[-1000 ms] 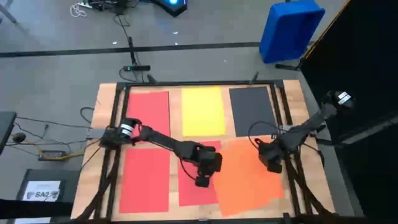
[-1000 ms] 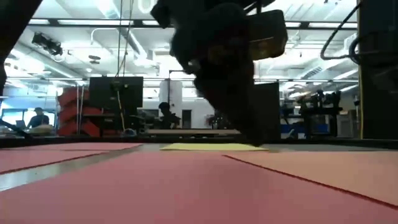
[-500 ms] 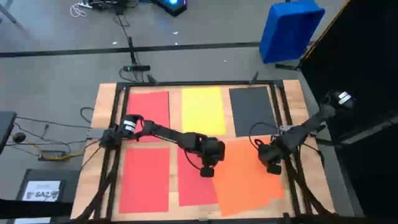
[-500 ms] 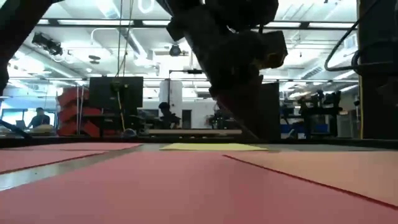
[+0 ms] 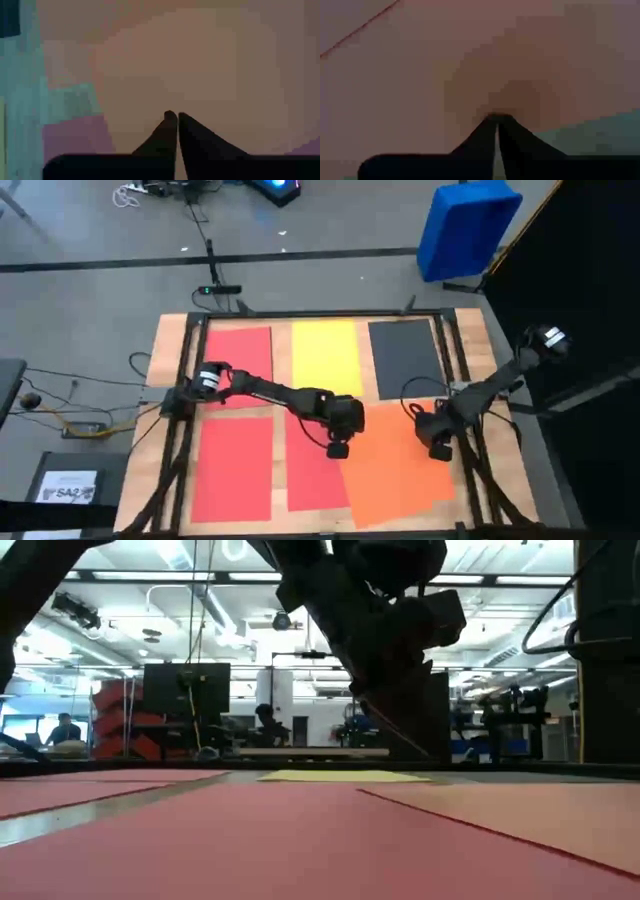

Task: Organize paper
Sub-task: Stack the orange paper on top of the orange paper

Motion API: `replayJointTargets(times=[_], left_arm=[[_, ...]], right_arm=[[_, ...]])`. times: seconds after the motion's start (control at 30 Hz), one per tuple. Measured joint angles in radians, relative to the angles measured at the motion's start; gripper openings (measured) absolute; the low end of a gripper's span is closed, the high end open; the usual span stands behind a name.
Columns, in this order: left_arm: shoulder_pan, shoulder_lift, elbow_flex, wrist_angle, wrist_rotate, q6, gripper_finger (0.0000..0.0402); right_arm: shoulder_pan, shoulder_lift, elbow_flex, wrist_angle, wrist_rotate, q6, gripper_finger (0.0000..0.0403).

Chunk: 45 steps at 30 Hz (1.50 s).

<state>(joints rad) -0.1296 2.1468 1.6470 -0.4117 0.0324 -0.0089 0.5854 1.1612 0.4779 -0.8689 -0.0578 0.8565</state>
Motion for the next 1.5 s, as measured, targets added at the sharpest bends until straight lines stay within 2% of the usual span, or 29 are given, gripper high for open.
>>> replayJointTargets(times=[0.17,0.27,0.33,0.47,0.6,0.7,0.83,0.93,1.0,1.27,1.5], left_arm=[[0.001,-0.103,0.000,-0.006,-0.117,0.022,0.0000],[-0.003,-0.177,-0.057,0.029,-0.155,0.036,0.0000],[-0.003,-0.231,-0.132,0.083,-0.162,0.027,0.0000],[-0.003,-0.344,-0.367,0.265,-0.166,-0.055,0.0000],[-0.003,-0.410,-0.578,0.415,-0.172,-0.170,0.0000],[-0.015,-0.439,-0.671,0.529,-0.175,-0.233,0.0000],[-0.038,-0.447,-0.779,0.698,-0.190,-0.242,0.0000],[-0.040,-0.451,-0.847,0.758,-0.216,-0.282,0.0000],[-0.040,-0.451,-0.890,0.735,-0.222,-0.308,0.0000],[-0.042,-0.444,-0.972,0.724,-0.219,-0.366,0.0000],[-0.043,-0.444,-0.980,0.722,-0.207,-0.366,0.0000]], right_arm=[[-0.001,-0.002,0.059,-0.023,0.070,-0.002,0.0000],[-0.002,-0.002,0.100,-0.038,0.102,-0.005,0.0000],[-0.003,-0.002,0.128,-0.053,0.132,-0.006,0.0000],[-0.026,-0.002,0.172,-0.016,0.208,-0.057,0.0000],[-0.091,0.009,0.177,0.199,0.258,-0.195,0.0008],[-0.170,0.062,0.178,0.371,0.236,-0.325,0.0029],[-0.273,0.162,0.178,0.509,0.174,-0.456,0.0066],[-0.319,0.228,0.179,0.621,0.125,-0.527,0.0089],[-0.333,0.273,0.184,0.673,0.090,-0.564,0.0099],[-0.335,0.450,0.284,0.635,0.061,-0.708,0.0106],[-0.335,0.479,0.339,0.488,0.085,-0.727,0.0105]])
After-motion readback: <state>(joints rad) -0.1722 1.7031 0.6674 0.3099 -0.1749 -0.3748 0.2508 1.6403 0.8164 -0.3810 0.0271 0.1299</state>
